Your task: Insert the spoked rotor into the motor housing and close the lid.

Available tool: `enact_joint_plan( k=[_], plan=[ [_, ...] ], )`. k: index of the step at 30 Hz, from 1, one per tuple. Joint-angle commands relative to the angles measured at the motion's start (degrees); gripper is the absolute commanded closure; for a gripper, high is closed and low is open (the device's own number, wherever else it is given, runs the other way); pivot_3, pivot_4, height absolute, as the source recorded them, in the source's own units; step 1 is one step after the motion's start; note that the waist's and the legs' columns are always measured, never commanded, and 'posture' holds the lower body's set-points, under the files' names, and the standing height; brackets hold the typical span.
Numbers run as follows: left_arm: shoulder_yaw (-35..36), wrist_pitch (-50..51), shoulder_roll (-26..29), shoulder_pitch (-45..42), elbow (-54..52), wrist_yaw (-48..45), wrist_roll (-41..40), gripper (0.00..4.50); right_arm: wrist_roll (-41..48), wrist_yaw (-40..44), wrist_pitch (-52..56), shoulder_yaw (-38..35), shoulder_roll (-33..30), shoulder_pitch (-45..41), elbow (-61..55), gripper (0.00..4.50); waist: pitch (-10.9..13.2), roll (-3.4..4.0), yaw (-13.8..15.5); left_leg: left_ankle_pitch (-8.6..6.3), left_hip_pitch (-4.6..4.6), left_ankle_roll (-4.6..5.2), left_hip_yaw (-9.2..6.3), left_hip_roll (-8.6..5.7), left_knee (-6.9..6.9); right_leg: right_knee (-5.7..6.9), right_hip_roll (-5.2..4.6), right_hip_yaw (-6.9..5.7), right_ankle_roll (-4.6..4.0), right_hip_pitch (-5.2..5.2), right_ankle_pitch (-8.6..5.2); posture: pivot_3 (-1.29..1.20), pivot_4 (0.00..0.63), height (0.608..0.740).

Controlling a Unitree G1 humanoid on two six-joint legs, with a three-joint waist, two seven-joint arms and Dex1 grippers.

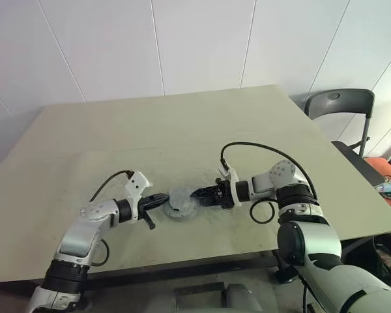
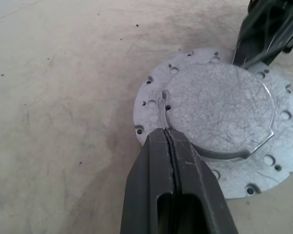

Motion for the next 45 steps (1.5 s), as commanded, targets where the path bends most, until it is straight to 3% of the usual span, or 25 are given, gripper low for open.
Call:
enact_joint_plan(
  k=[1,5,11,14,17,21,30,32,37,45],
  plan=[
    [-2.0,1.3,-0.8,0.6,-0.3,-1.4,-1.3,4.50,3.0,-1.3,0.2,-0.9,0.2,-1.0,-1.2,3.32,0.0,0.04,0.1,0.00,0.02,0.00,0.00,0.00,0.01,-0.01,0.00,0.00,0.01,0.06,0.00,0.00,0.000,0.740],
    [1.8,3.6,-3.0,1.2,-1.4,0.7,-4.7,4.50,4.9,-2.4,0.2,-1.3,-0.1,-1.1,-2.0,3.32,0.0,0.05,0.1,0.00,0.03,0.00,0.00,0.00,0.02,-0.01,0.00,0.00,0.01,0.07,-0.01,0.00,0.000,0.740],
    [15.9,14.5,-10.8,1.9,-6.4,13.6,-15.7,4.50,8.6,-2.6,0.2,-0.7,-0.8,-1.3,-3.2,3.32,0.0,-0.02,0.1,0.00,-0.10,0.00,-0.04,0.00,0.03,0.00,0.00,-0.01,0.02,-0.08,0.01,0.00,0.000,0.740],
    [22.8,26.9,-12.0,2.4,-8.2,18.2,-25.4,4.50,11.0,-1.9,0.2,-0.3,-1.6,-1.3,-4.2,3.32,0.0,-0.03,-0.2,0.00,-0.13,0.00,-0.04,0.01,0.01,0.02,0.00,0.00,0.03,-0.14,0.02,0.00,0.000,0.740],
    [27.5,28.6,-12.6,5.2,-9.1,16.1,-33.3,4.50,12.8,-2.0,0.2,0.9,-2.2,-1.1,-4.9,3.32,0.0,-0.04,-1.1,0.00,-0.16,0.00,-0.04,0.01,0.00,0.00,0.00,-0.01,0.04,-0.14,0.01,0.00,0.000,0.740],
    [31.5,31.7,-14.3,7.7,-8.1,18.8,-40.7,3.61,16.1,-1.7,0.2,2.2,-3.0,-1.3,-5.7,3.32,0.1,-0.08,-1.4,0.00,-0.18,0.00,-0.01,0.00,-0.01,-0.11,0.00,0.00,0.01,-0.13,0.01,0.00,0.000,0.740],
    [36.9,36.9,-17.8,8.1,-3.5,27.6,-60.9,0.61,20.9,-1.0,0.2,2.5,-6.0,-3.6,-6.0,3.32,0.1,-0.14,-1.2,-0.01,-0.18,0.00,-0.01,0.01,0.02,-0.16,0.00,-0.01,0.01,-0.10,-0.01,0.00,0.000,0.740],
    [37.6,37.3,-18.5,8.4,-2.3,29.1,-70.2,0.01,22.7,-0.4,0.2,3.9,-6.5,-3.7,-6.7,3.32,0.1,-0.17,-1.2,-0.01,-0.21,0.00,-0.01,0.01,0.01,-0.17,0.00,-0.01,0.00,-0.12,-0.01,0.00,0.000,0.740],
    [33.6,38.8,-17.4,10.2,-1.1,33.3,-80.8,0.00,27.5,-0.4,0.2,6.4,-6.5,-3.7,-8.3,3.32,0.1,-0.19,-1.3,-0.01,-0.23,-0.01,-0.01,0.02,-0.02,-0.19,0.00,-0.01,0.00,-0.15,-0.01,0.00,0.000,0.740],
    [28.8,35.2,-16.2,10.4,-1.1,37.4,-85.0,0.00,35.0,-1.9,0.2,8.9,-6.6,-4.4,-10.6,3.32,0.2,-0.21,-1.1,-0.01,-0.25,-0.01,0.00,0.01,0.02,-0.20,0.00,0.00,-0.19,-0.14,-0.10,0.00,0.000,0.740]
  ],
)
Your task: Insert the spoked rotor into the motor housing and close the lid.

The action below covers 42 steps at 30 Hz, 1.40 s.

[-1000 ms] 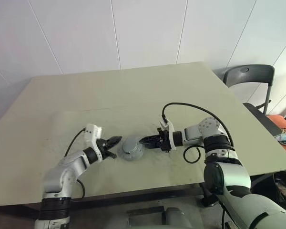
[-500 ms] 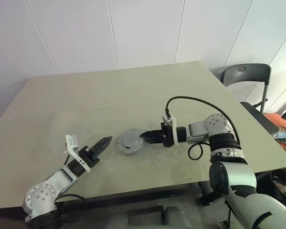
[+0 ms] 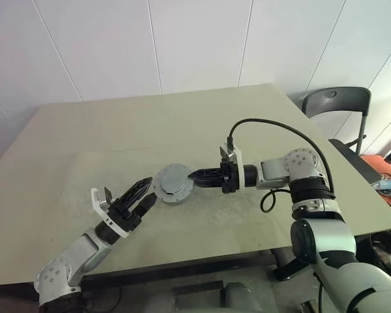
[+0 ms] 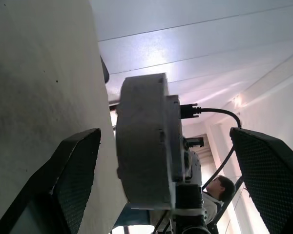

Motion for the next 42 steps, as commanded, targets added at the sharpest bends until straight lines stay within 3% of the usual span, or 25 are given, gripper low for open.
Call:
enact_joint_plan(
  k=[1,10,13,18,25,35,39,42],
  plan=[
    [-1.8,-1.7,0.8,-0.7,-0.9,0.5,-2.6,0.00,5.8,0.3,0.2,0.0,0.2,-2.6,-3.0,3.32,0.0,0.00,0.0,0.00,0.00,0.00,0.00,0.00,0.00,-0.01,0.00,0.00,-0.01,0.00,0.00,0.00,0.000,0.740],
    [-5.1,-5.0,1.9,-1.3,-2.5,-0.4,-2.2,0.00,10.6,-2.4,0.2,3.3,0.6,-1.4,-4.7,3.32,0.0,0.00,0.0,0.00,-0.03,0.00,0.01,0.00,-0.03,-0.02,0.00,0.00,-0.05,-0.04,0.01,0.00,0.000,0.740],
    [-5.7,-5.4,2.0,-1.3,-2.7,-0.5,-3.7,0.62,11.2,-3.1,0.2,3.3,0.8,-1.1,-4.8,3.32,0.0,0.00,0.0,0.00,-0.05,0.00,0.01,0.00,-0.03,-0.04,0.00,0.00,-0.05,-0.04,0.01,0.00,0.000,0.740],
    [-6.7,-5.5,3.1,-0.7,-3.2,-1.3,-4.2,2.26,9.9,-4.3,0.2,1.3,2.1,-0.5,-6.3,3.32,0.0,0.01,0.0,0.00,-0.11,0.00,0.02,0.00,-0.04,-0.04,0.00,0.00,-0.05,-0.12,0.01,0.00,0.000,0.740],
    [-7.8,-6.3,4.2,0.2,-3.8,-2.0,-4.7,2.39,5.9,-3.4,0.1,0.6,4.4,3.2,-14.9,3.32,0.0,0.01,0.0,0.00,-0.14,0.00,0.02,0.00,-0.03,-0.04,0.00,0.00,-0.05,-0.15,0.01,0.00,0.000,0.740],
    [-7.8,-7.7,5.4,0.8,-4.3,-1.5,-5.9,2.39,2.2,-4.3,0.2,-0.8,2.1,2.1,-9.5,0.02,0.0,0.02,0.1,0.00,-0.22,0.00,0.02,0.00,-0.02,-0.06,0.00,0.01,-0.06,-0.22,0.01,0.00,0.000,0.740],
    [-6.3,-9.7,5.9,1.0,-5.3,-0.4,-7.3,2.39,-2.7,-2.9,-1.1,-1.0,-0.6,0.4,-8.4,0.00,0.0,0.02,0.1,0.00,-0.36,0.00,0.02,0.00,-0.02,-0.06,0.00,0.00,-0.23,-0.35,0.12,0.00,0.000,0.740],
    [-2.6,-15.3,4.9,0.4,-6.3,1.8,-7.8,2.39,-9.7,1.1,-7.7,3.9,-4.4,-0.1,-9.2,0.00,0.0,0.02,0.1,0.00,-0.50,0.00,0.02,0.00,0.00,-0.06,0.00,0.00,-0.23,-0.47,0.13,0.00,0.000,0.740]
  ],
)
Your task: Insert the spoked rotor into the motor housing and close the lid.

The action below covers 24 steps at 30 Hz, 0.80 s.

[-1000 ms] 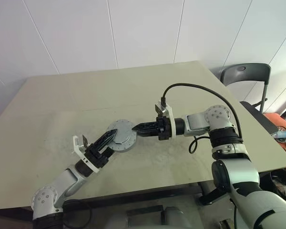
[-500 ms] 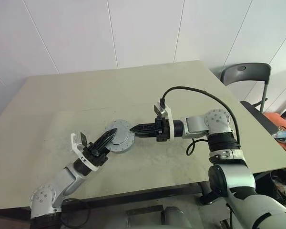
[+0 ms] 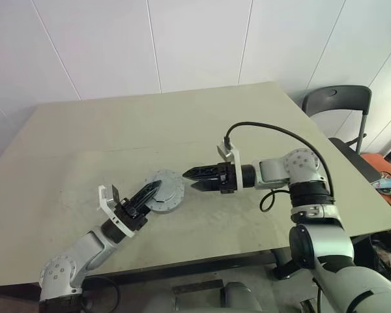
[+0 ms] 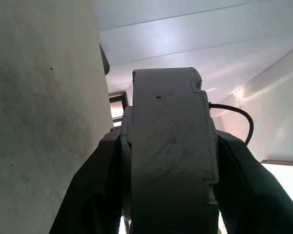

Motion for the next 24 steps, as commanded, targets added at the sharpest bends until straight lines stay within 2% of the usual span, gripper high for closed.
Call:
enact_joint_plan(
  k=[1,5,7,13,21,24],
  plan=[
    [6.7,-8.2,-1.1,-2.0,-3.9,1.5,-2.3,2.39,-8.7,5.5,-9.9,5.6,-3.6,-1.9,-2.0,0.00,0.0,-0.01,0.0,0.00,0.00,0.00,0.00,0.00,0.00,0.00,0.00,0.00,0.00,0.00,0.00,0.00,0.000,0.740],
    [12.6,-18.9,-3.3,-4.3,-1.7,6.5,2.2,2.39,-21.3,18.4,-27.8,19.0,-8.3,0.8,-9.0,0.00,0.0,-0.01,-0.1,0.00,-0.01,-0.01,0.02,0.01,0.01,-0.01,-0.01,0.00,0.22,-0.02,-0.11,0.00,0.000,0.740],
    [15.2,-23.6,-4.2,-5.5,-0.9,8.8,4.3,2.39,-26.9,22.9,-38.7,22.6,-9.3,2.8,-12.5,0.00,0.0,-0.04,-0.1,0.00,-0.03,-0.02,0.03,0.01,0.01,-0.07,-0.02,0.00,0.42,-0.02,-0.02,0.00,0.000,0.740],
    [19.6,-32.0,-6.2,-9.7,1.8,15.2,7.1,2.39,-36.6,32.0,-58.8,26.4,-9.2,6.0,-15.4,0.00,0.1,-0.33,0.6,-0.01,-0.22,-0.06,0.02,-0.01,0.11,-0.16,-0.05,0.00,0.42,-0.09,0.23,0.00,0.000,0.740],
    [21.6,-36.1,-6.0,-13.0,7.1,20.8,12.1,2.39,-39.1,36.2,-60.7,25.5,-8.2,7.7,-17.0,0.00,0.1,-0.76,1.8,-0.01,-0.21,-0.06,0.02,-0.04,0.25,-0.15,-0.04,0.00,0.39,-0.02,0.25,0.00,0.000,0.740],
    [22.9,-37.2,-6.8,-14.1,9.8,27.7,11.7,2.39,-38.8,36.7,-59.8,24.8,-8.1,8.2,-17.8,0.00,0.1,-0.89,1.9,-0.01,-0.21,-0.06,0.00,-0.04,0.30,-0.14,-0.03,0.00,0.36,0.00,0.27,0.00,0.000,0.740]
  ],
)
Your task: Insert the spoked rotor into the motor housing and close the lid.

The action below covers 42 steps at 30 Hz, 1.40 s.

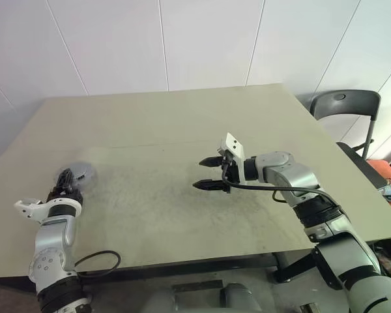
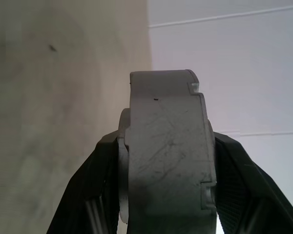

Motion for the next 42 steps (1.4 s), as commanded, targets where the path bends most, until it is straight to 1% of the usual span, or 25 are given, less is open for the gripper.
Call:
enact_joint_plan(
  k=[1,3,6,8,9,10,13,14,17,20,23,26,28,31,32,33,34,35,37,39,40,42],
  plan=[
    [2.3,-1.3,0.1,-3.0,0.2,5.6,-0.5,2.39,0.3,0.8,0.1,-2.3,0.6,-0.3,-3.2,0.00,0.0,0.00,0.0,0.00,0.01,0.00,0.00,0.00,0.03,0.00,0.00,0.00,0.00,0.02,0.00,0.00,0.000,0.740],
    [2.1,-1.1,0.0,-3.1,0.5,6.4,0.6,2.39,0.1,0.6,0.3,-2.5,0.8,-0.3,-3.5,0.00,0.0,-0.01,-0.2,0.00,0.01,0.00,0.00,0.00,0.07,0.01,0.00,0.00,0.02,0.04,0.01,0.00,0.000,0.740],
    [2.5,-0.7,-1.1,-4.0,-0.6,8.7,-1.3,2.39,-0.2,0.5,0.5,-2.7,1.1,-0.5,-3.5,0.00,0.0,-0.02,-0.1,0.00,0.02,0.00,0.01,-0.02,0.13,0.01,0.00,0.00,0.03,0.08,0.02,0.00,0.000,0.740],
    [3.0,-1.2,-1.8,-4.9,-1.1,10.3,-2.4,1.65,-0.4,0.5,0.6,-3.0,1.4,-0.6,-3.3,0.00,0.0,-0.02,-0.1,0.00,0.02,0.00,0.00,-0.02,0.15,0.01,0.00,0.01,0.05,0.09,0.03,0.00,0.000,0.740],
    [3.2,-1.9,-2.0,-5.3,-1.1,11.9,-1.5,1.42,-0.5,0.5,0.6,-3.1,1.5,-0.8,-3.1,0.00,0.0,-0.03,0.0,0.00,0.02,0.00,0.00,-0.02,0.17,0.01,0.00,0.00,0.05,0.10,0.04,0.00,0.000,0.740],
    [3.3,-2.1,-2.1,-5.5,-1.0,13.0,-1.1,1.05,-0.7,0.6,0.7,-3.2,1.6,-0.8,-3.0,0.00,0.0,-0.03,0.0,0.00,0.03,0.00,0.00,-0.02,0.18,0.01,0.00,0.00,0.05,0.12,0.05,0.00,0.000,0.740],
    [3.1,-3.4,-3.0,-5.5,-1.6,17.6,0.9,0.15,-1.1,0.7,0.6,-3.3,1.7,-1.0,-2.8,0.00,0.0,-0.03,0.0,0.00,0.05,0.00,0.00,-0.03,0.25,0.01,0.00,0.00,0.08,0.16,0.08,0.00,0.000,0.740],
    [3.1,-4.1,-3.6,-5.4,-2.3,20.1,1.6,0.07,-1.2,0.8,0.7,-3.3,1.7,-1.0,-2.8,0.00,0.0,-0.03,0.0,0.00,0.05,0.00,0.00,-0.03,0.28,0.01,0.00,0.00,0.09,0.17,0.09,0.00,0.000,0.740],
    [2.1,-5.1,-6.0,-5.0,-6.5,24.4,1.8,0.07,-1.5,1.0,0.7,-3.6,1.7,-1.2,-2.6,0.00,0.0,-0.02,-0.1,-0.01,0.05,0.00,0.01,-0.05,0.37,0.01,0.00,0.01,0.13,0.23,0.13,0.00,0.000,0.740],
    [0.9,-5.2,-8.3,-4.3,-11.0,30.7,1.4,0.07,-1.7,1.1,0.7,-3.7,1.7,-1.2,-2.5,0.00,0.0,-0.03,0.0,-0.01,0.05,0.00,0.01,-0.05,0.42,0.01,0.00,0.01,0.14,0.25,0.14,0.00,0.000,0.740],
    [-1.4,-4.5,-9.7,-1.5,-16.7,37.8,3.0,0.07,-1.8,1.3,0.7,-3.8,1.7,-1.1,-2.5,0.00,0.0,-0.03,0.0,-0.01,0.05,0.00,0.01,-0.05,0.44,0.01,0.00,0.01,0.13,0.26,0.15,0.00,0.000,0.740],
    [-3.3,-3.2,-9.2,1.2,-19.9,44.0,3.7,0.07,-2.2,1.5,0.3,-3.8,1.9,-1.1,-2.2,0.00,0.0,-0.02,0.0,-0.01,0.07,0.00,0.01,-0.06,0.46,0.01,0.00,0.01,0.13,0.29,0.14,0.00,0.000,0.740],
    [-5.2,-1.3,-7.7,3.1,-22.3,45.4,5.6,0.07,-2.5,1.6,-0.1,-3.6,2.0,-1.1,-2.0,0.00,0.0,-0.01,-0.1,-0.01,0.12,0.00,0.01,-0.06,0.45,0.02,0.00,0.01,0.13,0.32,0.14,0.00,0.000,0.740],
    [-9.2,2.9,-4.9,4.9,-25.0,47.2,5.6,0.07,-3.0,1.9,-0.7,-3.6,2.0,-1.0,-1.5,0.00,0.0,0.00,-0.1,-0.01,0.16,0.00,0.03,-0.06,0.45,0.05,0.01,0.01,0.07,0.35,0.12,0.00,0.000,0.740],
    [-11.0,5.5,-2.8,5.3,-25.7,46.5,6.1,0.07,-3.1,1.9,-1.0,-3.6,2.0,-0.9,-1.3,0.00,0.0,0.00,-0.1,-0.01,0.17,0.00,0.03,-0.06,0.46,0.06,0.01,0.01,0.00,0.36,0.08,0.00,0.000,0.740],
    [-13.2,7.6,-0.9,5.5,-26.6,43.5,7.6,0.07,-3.3,2.1,-1.3,-3.6,2.0,-0.9,-1.0,0.00,0.0,0.00,-0.1,-0.01,0.17,0.00,0.03,-0.05,0.46,0.08,0.01,0.01,-0.07,0.35,0.05,0.00,0.000,0.740],
    [-15.6,11.1,1.8,5.4,-27.2,41.2,7.3,0.07,-3.5,2.1,-1.6,-3.7,1.9,-0.8,-0.8,0.00,0.0,0.00,-0.1,-0.01,0.17,0.00,0.03,-0.06,0.47,0.11,0.02,0.01,-0.07,0.34,0.05,0.00,0.000,0.740],
    [-18.5,15.3,5.9,5.2,-27.6,35.7,8.0,0.07,-3.8,2.1,-2.2,-3.8,1.7,-0.6,-0.5,0.00,0.0,0.01,0.0,-0.01,0.16,0.00,0.02,-0.06,0.48,0.15,0.03,0.00,-0.08,0.33,0.04,0.00,0.000,0.740],
    [-23.2,18.9,12.6,5.4,-29.6,23.7,13.4,0.07,-4.9,1.9,-4.1,-3.8,1.3,-0.2,0.2,0.00,0.0,0.04,0.0,-0.01,0.14,0.00,0.01,-0.06,0.52,0.18,0.04,-0.03,-0.09,0.31,0.04,0.00,0.000,0.740],
    [-26.0,21.1,18.9,5.6,-29.2,14.0,18.1,0.07,-5.8,1.5,-5.6,-4.2,0.8,0.1,1.4,0.00,0.0,0.18,-0.3,-0.01,0.12,0.00,0.07,-0.06,0.52,0.14,0.05,0.00,-0.11,0.31,0.04,0.00,0.000,0.740],
    [-26.5,20.9,21.1,5.8,-28.3,9.7,20.8,0.07,-6.3,1.2,-6.6,-4.6,0.5,0.2,2.5,0.00,0.0,0.21,-0.4,-0.01,0.14,0.00,0.14,-0.07,0.50,0.11,0.04,0.03,-0.11,0.32,0.04,0.00,0.000,0.740],
    [-29.2,18.0,26.5,6.2,-26.2,-0.3,30.2,0.07,-6.9,0.5,-9.1,-5.9,0.3,0.5,4.9,0.00,0.1,0.34,-0.6,-0.01,0.17,0.00,0.15,-0.04,0.40,0.12,0.04,0.04,-0.12,0.27,0.03,0.00,0.000,0.740]
  ],
)
